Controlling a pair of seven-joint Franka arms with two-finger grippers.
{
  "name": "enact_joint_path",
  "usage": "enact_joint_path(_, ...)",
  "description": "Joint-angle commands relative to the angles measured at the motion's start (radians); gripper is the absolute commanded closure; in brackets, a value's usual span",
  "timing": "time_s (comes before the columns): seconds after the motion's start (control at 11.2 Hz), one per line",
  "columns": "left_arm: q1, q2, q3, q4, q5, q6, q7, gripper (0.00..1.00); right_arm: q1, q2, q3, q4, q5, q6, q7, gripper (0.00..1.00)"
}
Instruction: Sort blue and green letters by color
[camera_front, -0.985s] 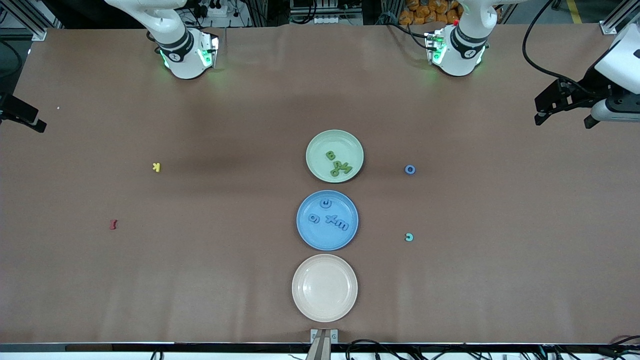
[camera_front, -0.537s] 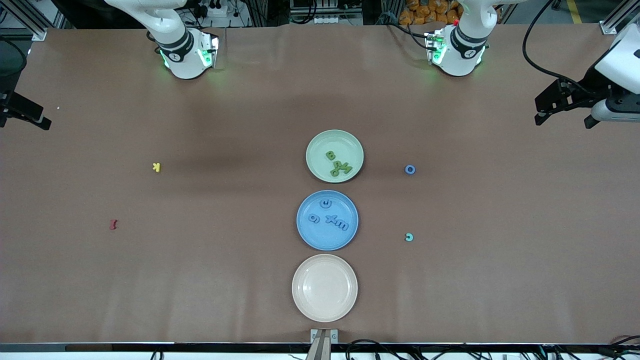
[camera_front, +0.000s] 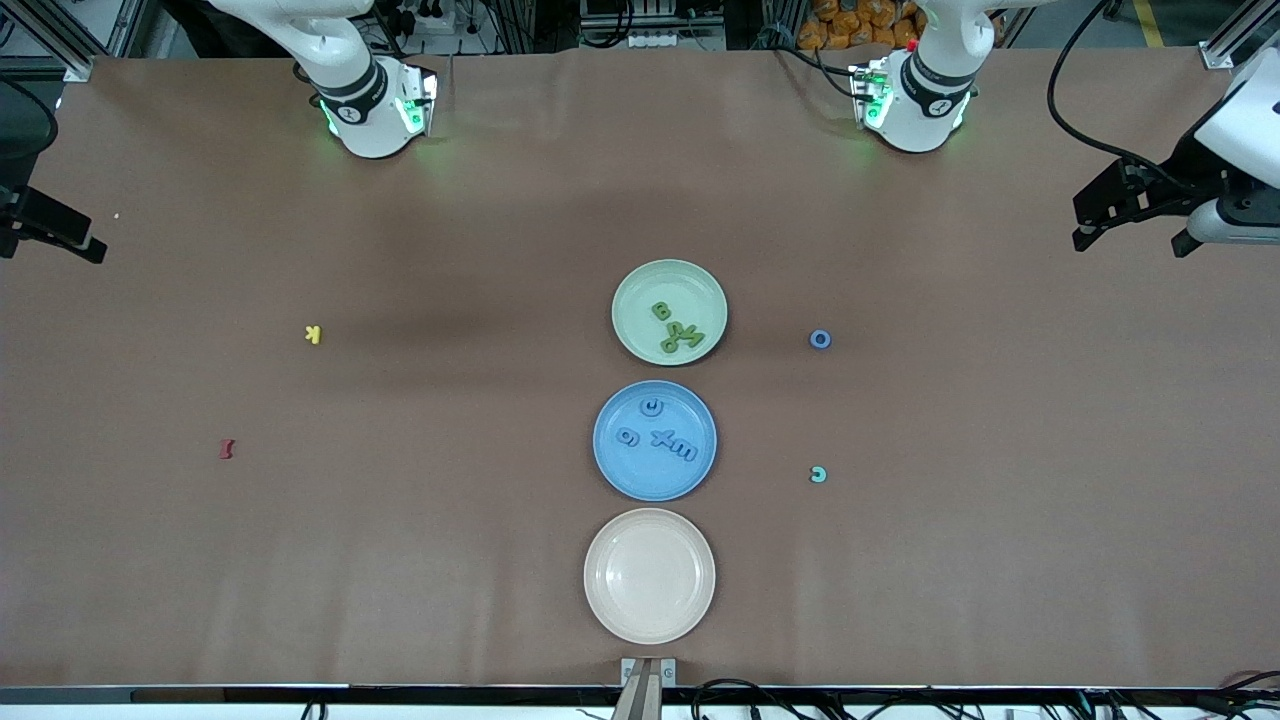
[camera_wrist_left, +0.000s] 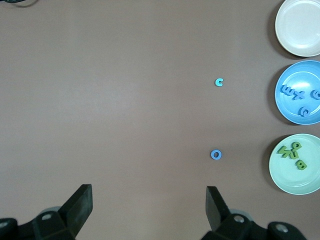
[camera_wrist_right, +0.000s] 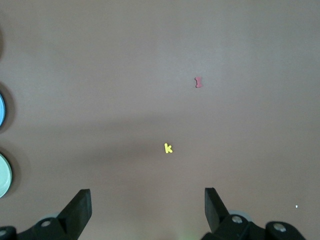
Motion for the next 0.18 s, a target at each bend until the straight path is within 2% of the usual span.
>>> enact_joint_path(0.0,0.011,-0.001,0.0,0.005,-0.02,0.002,0.021,0.0,0.005,0.024,0.002,0.032,0.013,-0.012,0.001,0.0)
enact_joint_path(0.09,0.011,-0.001,0.0,0.005,-0.02,0.002,0.021,0.0,0.008,0.024,0.002,0.032,0.013,-0.012,0.001,0.0)
